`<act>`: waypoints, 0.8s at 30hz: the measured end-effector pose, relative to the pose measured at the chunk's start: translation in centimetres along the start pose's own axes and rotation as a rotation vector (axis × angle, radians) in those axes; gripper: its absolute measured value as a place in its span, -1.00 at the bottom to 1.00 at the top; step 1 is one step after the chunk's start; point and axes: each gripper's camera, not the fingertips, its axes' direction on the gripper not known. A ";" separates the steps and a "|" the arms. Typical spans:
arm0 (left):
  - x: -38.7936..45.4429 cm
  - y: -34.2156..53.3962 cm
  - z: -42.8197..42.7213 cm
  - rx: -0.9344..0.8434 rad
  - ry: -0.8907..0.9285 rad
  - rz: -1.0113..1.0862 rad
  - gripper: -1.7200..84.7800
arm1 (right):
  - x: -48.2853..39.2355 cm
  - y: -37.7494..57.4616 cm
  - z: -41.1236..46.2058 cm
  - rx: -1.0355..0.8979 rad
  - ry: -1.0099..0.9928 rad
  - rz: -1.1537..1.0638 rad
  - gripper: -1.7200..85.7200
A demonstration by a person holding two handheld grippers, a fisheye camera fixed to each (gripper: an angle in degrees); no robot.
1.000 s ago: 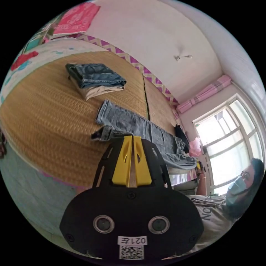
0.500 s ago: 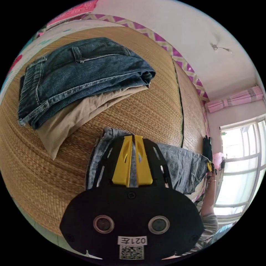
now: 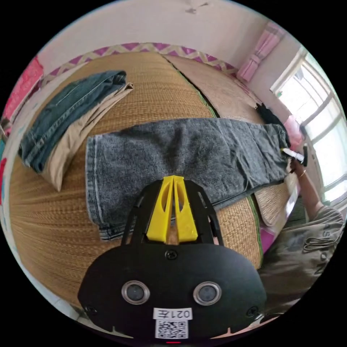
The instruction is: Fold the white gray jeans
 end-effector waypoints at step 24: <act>-12.3 16.9 -12.8 0.414 0.273 -0.389 -0.95 | -3.3 -4.8 -6.9 -0.018 0.023 -0.043 -0.98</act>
